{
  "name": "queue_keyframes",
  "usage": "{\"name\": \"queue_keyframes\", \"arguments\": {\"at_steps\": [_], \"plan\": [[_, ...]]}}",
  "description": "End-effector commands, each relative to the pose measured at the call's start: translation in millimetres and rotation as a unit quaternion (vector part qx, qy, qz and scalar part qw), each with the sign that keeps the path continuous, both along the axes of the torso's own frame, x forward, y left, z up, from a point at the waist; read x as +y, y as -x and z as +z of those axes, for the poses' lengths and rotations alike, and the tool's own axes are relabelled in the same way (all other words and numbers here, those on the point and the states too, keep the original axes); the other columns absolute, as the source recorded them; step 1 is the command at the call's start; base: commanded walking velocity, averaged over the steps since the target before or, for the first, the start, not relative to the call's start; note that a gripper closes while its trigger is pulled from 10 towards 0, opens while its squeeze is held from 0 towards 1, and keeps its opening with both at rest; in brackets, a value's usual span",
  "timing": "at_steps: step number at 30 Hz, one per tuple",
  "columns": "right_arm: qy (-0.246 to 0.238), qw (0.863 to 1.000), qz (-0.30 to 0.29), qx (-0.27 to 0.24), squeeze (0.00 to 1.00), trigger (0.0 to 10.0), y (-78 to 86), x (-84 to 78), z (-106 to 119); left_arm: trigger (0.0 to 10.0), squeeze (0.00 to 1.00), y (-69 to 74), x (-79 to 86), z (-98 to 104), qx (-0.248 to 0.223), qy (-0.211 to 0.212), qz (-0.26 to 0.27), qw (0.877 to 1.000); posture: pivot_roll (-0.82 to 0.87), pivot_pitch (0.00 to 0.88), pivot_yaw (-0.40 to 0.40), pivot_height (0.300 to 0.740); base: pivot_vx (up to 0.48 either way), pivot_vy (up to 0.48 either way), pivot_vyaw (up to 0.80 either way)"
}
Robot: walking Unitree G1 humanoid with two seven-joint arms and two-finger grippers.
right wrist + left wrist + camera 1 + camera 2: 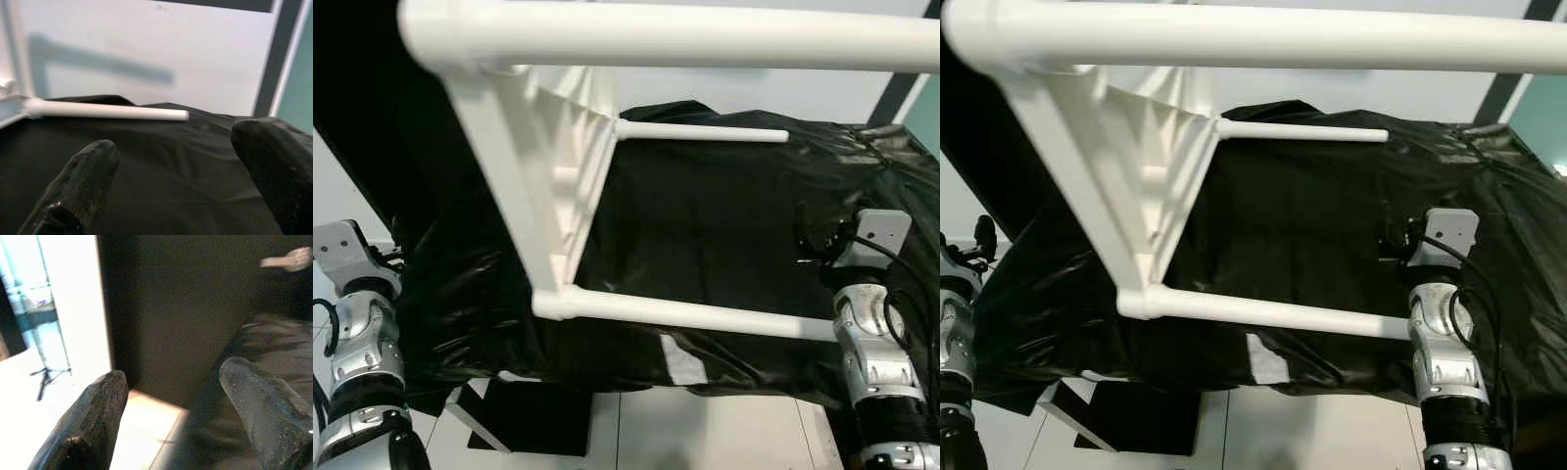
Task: Building children table
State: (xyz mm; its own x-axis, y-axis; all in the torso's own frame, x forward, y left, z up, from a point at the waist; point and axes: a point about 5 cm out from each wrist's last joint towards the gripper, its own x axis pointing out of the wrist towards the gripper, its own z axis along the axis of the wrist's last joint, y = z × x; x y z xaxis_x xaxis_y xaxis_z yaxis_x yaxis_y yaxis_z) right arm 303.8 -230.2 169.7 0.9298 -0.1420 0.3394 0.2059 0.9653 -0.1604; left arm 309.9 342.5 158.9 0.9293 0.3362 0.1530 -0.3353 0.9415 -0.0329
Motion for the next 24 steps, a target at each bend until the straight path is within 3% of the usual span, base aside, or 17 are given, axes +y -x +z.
{"name": "queue_keyframes", "arguments": {"at_steps": [1, 11, 24], "plan": [[0.0, 1.0, -0.007, 0.002, 0.0, 10.0, 2.8, -5.4, -2.2, 10.0, 0.0, -2.0, -1.8, 0.9, -0.001, -0.003, -0.006, 1.0, 0.03, 0.0, 0.003, 0.74, 0.0, 0.375, 0.0], [0.003, 1.0, -0.007, 0.002, 0.0, 10.0, 2.0, -8.4, -0.9, 10.0, 0.0, -1.1, -1.5, 0.4, -0.004, -0.002, -0.002, 1.0, 0.03, 0.0, 0.0, 0.74, 0.0, 0.381, 0.0], [0.003, 1.0, -0.013, 0.002, 0.0, 10.0, 2.8, -12.1, -0.9, 10.0, 0.0, -1.3, -8.3, 4.7, -0.028, -0.013, -0.027, 0.999, 0.02, 0.0, 0.002, 0.74, 0.0, 0.0, 0.0]]}}
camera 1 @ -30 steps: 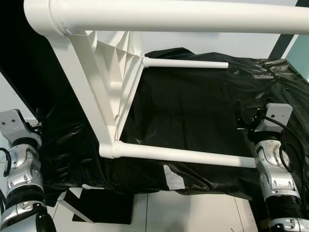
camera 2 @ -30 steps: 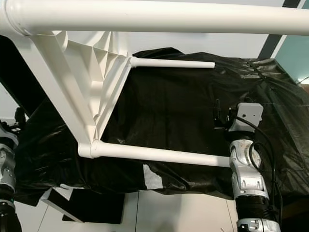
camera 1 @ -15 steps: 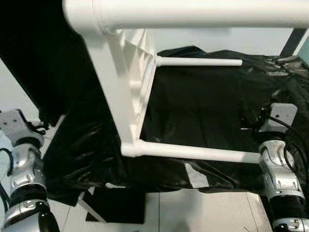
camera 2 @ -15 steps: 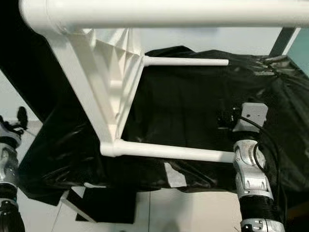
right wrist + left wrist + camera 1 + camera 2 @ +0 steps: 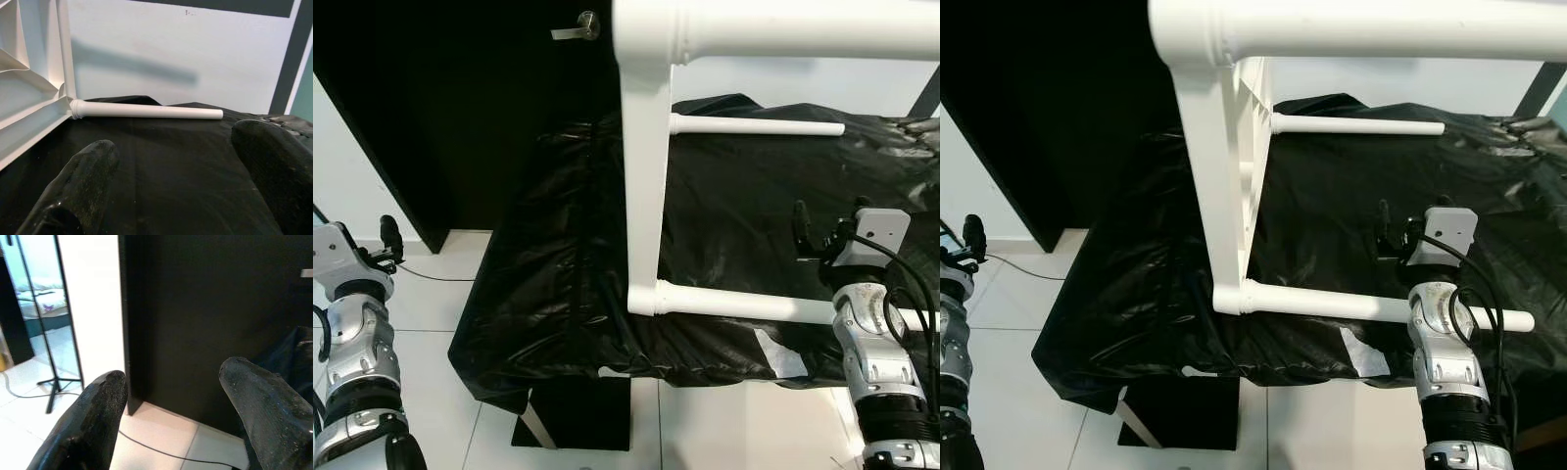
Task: Building children table
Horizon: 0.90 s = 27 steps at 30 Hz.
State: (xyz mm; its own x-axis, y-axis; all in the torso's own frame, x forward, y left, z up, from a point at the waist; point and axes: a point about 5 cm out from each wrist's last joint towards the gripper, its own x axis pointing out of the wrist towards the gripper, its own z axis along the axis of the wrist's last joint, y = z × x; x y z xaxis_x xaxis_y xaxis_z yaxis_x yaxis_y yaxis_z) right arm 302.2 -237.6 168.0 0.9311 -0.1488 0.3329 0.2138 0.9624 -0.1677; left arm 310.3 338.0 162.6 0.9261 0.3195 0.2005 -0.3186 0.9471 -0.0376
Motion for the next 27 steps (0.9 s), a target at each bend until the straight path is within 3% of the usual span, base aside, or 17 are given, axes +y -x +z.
{"name": "queue_keyframes", "arguments": {"at_steps": [1, 10, 19, 23, 27], "plan": [[0.0, 1.0, -0.011, -0.002, 0.0, 10.0, 1.6, -5.5, 1, 10.0, 0.0, -1.1, -8.6, 1, -0.008, -0.014, -0.036, 0.999, 0.02, 0.0, 0.003, 0.74, 0.0, 0.0, 0.0], [-0.004, 1.0, -0.013, -0.003, 0.0, 10.0, 2.2, -6.5, 0, 10.0, 0.0, -1.6, -19.5, 2, -0.019, -0.01, -0.069, 0.997, 0.03, 0.0, 0.003, 0.74, 0.0, 0.0, 0.0], [-0.004, 1.0, -0.012, 0.0, 0.0, 10.0, 1.0, -6.4, -1, 10.0, 0.0, -2.3, -32.1, -3, -0.001, -0.004, -0.111, 0.994, 0.03, 0.0, 0.003, 0.74, 0.0, 0.0, 0.0], [-0.011, 1.0, -0.013, 0.011, 0.0, 10.0, 5.5, -4.9, -9, 10.0, 0.0, 1.7, -49.0, -10, 0.009, -0.019, -0.149, 0.989, 0.03, 0.0, 0.006, 0.74, 0.0, 0.0, 0.0], [-0.011, 1.0, -0.013, 0.011, 0.0, 10.0, 5.5, -4.9, -9, 10.0, 0.0, 1.7, -49.0, -10, 0.009, -0.019, -0.149, 0.989, 0.03, 0.0, 0.006, 0.74, 0.0, 0.0, 0.0]]}}
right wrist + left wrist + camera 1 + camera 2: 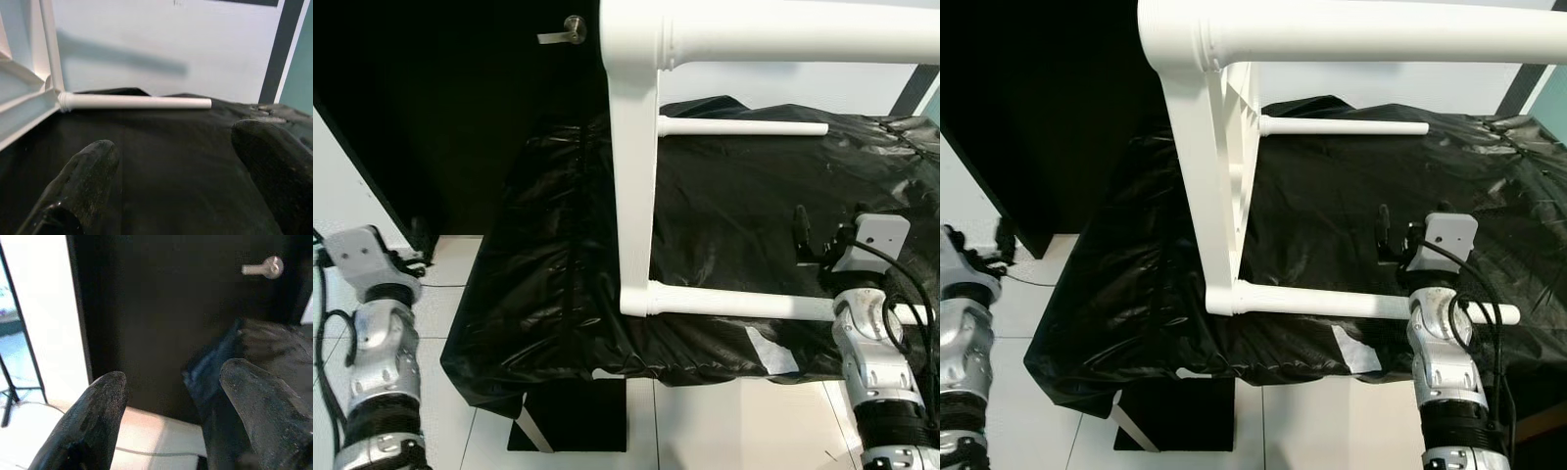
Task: Building children table
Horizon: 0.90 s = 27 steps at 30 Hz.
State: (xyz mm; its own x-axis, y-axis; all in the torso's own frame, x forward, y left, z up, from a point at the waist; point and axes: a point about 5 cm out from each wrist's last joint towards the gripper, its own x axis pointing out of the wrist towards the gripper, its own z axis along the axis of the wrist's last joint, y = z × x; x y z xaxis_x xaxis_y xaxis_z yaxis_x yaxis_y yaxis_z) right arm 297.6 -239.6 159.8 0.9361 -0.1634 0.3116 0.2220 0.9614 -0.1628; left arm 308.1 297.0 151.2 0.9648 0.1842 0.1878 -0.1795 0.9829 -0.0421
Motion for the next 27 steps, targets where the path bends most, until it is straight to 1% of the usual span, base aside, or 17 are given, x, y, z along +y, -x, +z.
{"name": "queue_keyframes", "arguments": {"at_steps": [1, 2, 3, 4, 5, 6, 7, 8, 9, 10, 13, 14, 18, 23, 27], "plan": [[-0.008, 1.0, 0.003, 0.001, 0.0, 10.0, 3.3, 2.7, -3, 10.0, 0.0, 1.6, -14.3, 0, 0.003, -0.029, -0.087, 0.996, 0.02, 0.0, 0.01, 0.74, 0.0, 0.0, 0.0], [-0.008, 1.0, 0.003, 0.001, 0.0, 10.0, 3.3, 2.7, -3, 10.0, 0.0, 1.6, -14.3, 0, 0.003, -0.029, -0.087, 0.996, 0.02, 0.0, 0.01, 0.74, 0.0, 0.0, 0.0], [-0.01, 1.0, 0.022, 0.005, 0.0, 10.0, 8.3, 14.0, -7, 10.0, 0.0, 7.7, -26.4, -3, 0.005, -0.033, -0.105, 0.994, 0.02, 0.0, 0.012, 0.74, 0.0, 0.0, 0.0], [-0.01, 1.0, 0.022, 0.005, 0.0, 10.0, 8.3, 14.0, -7, 10.0, 0.0, 7.7, -26.4, -3, 0.005, -0.033, -0.105, 0.994, 0.02, 0.0, 0.012, 0.74, 0.0, 0.0, 0.0], [-0.013, 0.999, 0.04, 0.01, 0.0, 10.0, 13.1, 24.4, -11, 10.0, 0.0, 14.3, -37.8, -5, 0.006, -0.039, -0.119, 0.992, 0.03, 0.0, 0.01, 0.74, 0.0, 0.0, 0.0], [-0.013, 0.999, 0.04, 0.01, 0.0, 10.0, 13.1, 24.4, -11, 10.0, 0.0, 14.3, -37.8, -5, 0.006, -0.039, -0.119, 0.992, 0.03, 0.0, 0.01, 0.74, 0.0, 0.0, 0.0], [-0.016, 0.998, 0.054, 0.014, 0.0, 10.0, 17.2, 32.6, -14, 10.0, 0.0, 20.4, -47.6, -6, 0.008, -0.042, -0.133, 0.99, 0.03, 0.0, 0.009, 0.74, 0.0, 0.0, 0.0], [-0.016, 0.998, 0.054, 0.014, 0.0, 10.0, 17.2, 32.6, -14, 10.0, 0.0, 20.4, -47.6, -6, 0.008, -0.042, -0.133, 0.99, 0.03, 0.0, 0.009, 0.74, 0.0, 0.0, 0.0], [-0.018, 0.998, 0.063, 0.019, 0.0, 10.0, 20.0, 38.2, -17, 10.0, 0.0, 24.9, -54.3, -7, 0.008, -0.044, -0.142, 0.989, 0.03, 0.0, 0.008, 0.74, 0.0, 0.0, 0.0], [-0.018, 0.998, 0.063, 0.019, 0.0, 10.0, 20.0, 38.2, -17, 10.0, 0.0, 24.9, -54.3, -7, 0.008, -0.044, -0.142, 0.989, 0.03, 0.0, 0.008, 0.74, 0.0, 0.0, 0.0], [-0.022, 0.996, 0.078, 0.029, 0.0, 10.0, 23.9, 48.9, -23, 10.0, 0.0, 35.8, -72.4, -9, 0.012, -0.043, -0.178, 0.983, 0.04, 0.0, -0.003, 0.74, 0.0, 0.0, 0.0], [-0.022, 0.996, 0.08, 0.03, 0.0, 10.0, 24.6, 50.7, -24, 10.0, 0.0, 38.5, -75.9, -10, 0.014, -0.042, -0.187, 0.981, 0.04, 0.0, -0.005, 0.74, 0.0, 0.0, 0.0], [-0.022, 0.996, 0.08, 0.03, 0.0, 10.0, 24.8, 51.5, -24, 10.0, 0.0, 40.6, -77.3, -10, 0.015, -0.043, -0.19, 0.981, 0.04, 0.0, -0.007, 0.74, 0.0, 0.0, 0.0], [-0.023, 0.997, 0.073, 0.028, 0.0, 10.0, 23.2, 49.7, -23, 10.0, 0.0, 43.6, -79.5, -10, 0.018, -0.034, -0.197, 0.98, 0.04, 0.0, -0.009, 0.74, 0.0, 0.0, 0.0], [-0.024, 0.997, 0.066, 0.032, 0.0, 10.0, 26.7, 48.7, -25, 10.0, 0.0, 48.4, -85.8, -9, 0.024, -0.021, -0.203, 0.979, 0.04, 0.0, -0.008, 0.74, 0.0, 0.0, 0.0]]}}
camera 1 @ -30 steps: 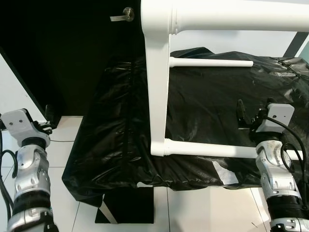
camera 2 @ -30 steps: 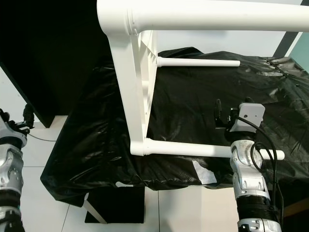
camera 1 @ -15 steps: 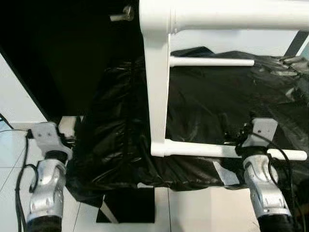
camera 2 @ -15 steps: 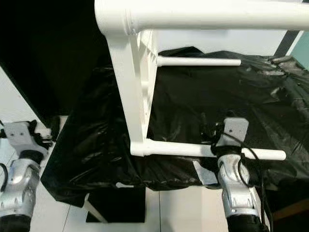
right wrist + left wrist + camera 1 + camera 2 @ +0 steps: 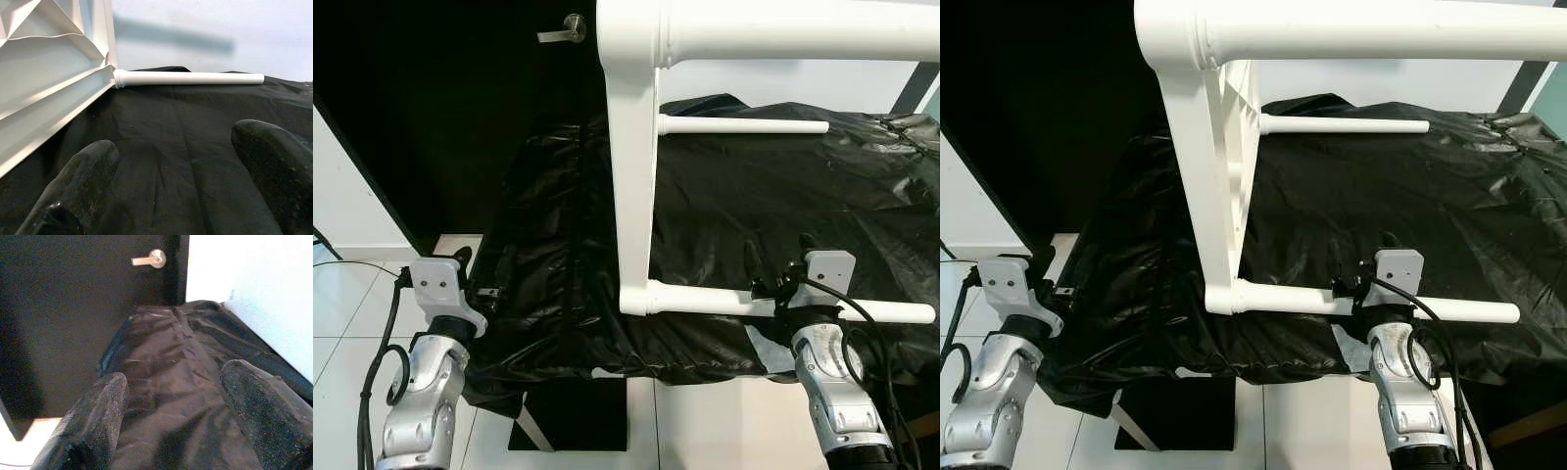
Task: Building children table
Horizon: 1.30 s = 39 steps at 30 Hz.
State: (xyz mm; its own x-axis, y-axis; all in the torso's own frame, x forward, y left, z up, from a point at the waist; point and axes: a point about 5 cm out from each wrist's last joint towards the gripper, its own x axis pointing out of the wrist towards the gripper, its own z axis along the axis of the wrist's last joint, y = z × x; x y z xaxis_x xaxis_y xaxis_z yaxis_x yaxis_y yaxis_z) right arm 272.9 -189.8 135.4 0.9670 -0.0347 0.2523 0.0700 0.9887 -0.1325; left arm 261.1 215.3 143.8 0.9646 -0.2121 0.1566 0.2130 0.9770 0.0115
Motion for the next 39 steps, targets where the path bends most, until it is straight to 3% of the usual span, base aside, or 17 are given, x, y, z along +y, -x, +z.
{"name": "queue_keyframes", "arguments": {"at_steps": [1, 7, 22, 39], "plan": [[-0.003, 1.0, -0.007, 0.003, 0.0, 10.0, 2.0, -1.2, -1, 10.0, 0.0, 1.4, -4.1, -2, 0.01, 0.004, -0.006, 1.0, 0.04, 0.0, -0.008, 0.74, 0.0, 0.0, 0.0], [-0.003, 1.0, -0.003, 0.012, 0.0, 10.0, 7.3, 0.7, -6, 10.0, 0.0, 6.2, -11.0, -2, 0.016, 0.02, -0.007, 1.0, 0.04, 0.0, -0.009, 0.74, 0.0, 0.0, 0.0], [-0.007, 1.0, -0.003, 0.01, 0.0, 10.0, 2.3, 5.0, -4, 10.0, 0.0, 5.2, -21.7, -1, 0.031, 0.032, -0.029, 0.999, 0.04, 0.0, 0.0, 0.74, 0.0, 0.0, 0.0], [-0.01, 1.0, -0.012, 0.009, 0.0, 10.0, 3.2, 3.5, -5, 10.0, 0.0, 2.3, -22.6, 0, 0.038, 0.032, -0.039, 0.998, 0.03, 0.0, 0.013, 0.74, 0.0, 0.0, 0.0]]}}
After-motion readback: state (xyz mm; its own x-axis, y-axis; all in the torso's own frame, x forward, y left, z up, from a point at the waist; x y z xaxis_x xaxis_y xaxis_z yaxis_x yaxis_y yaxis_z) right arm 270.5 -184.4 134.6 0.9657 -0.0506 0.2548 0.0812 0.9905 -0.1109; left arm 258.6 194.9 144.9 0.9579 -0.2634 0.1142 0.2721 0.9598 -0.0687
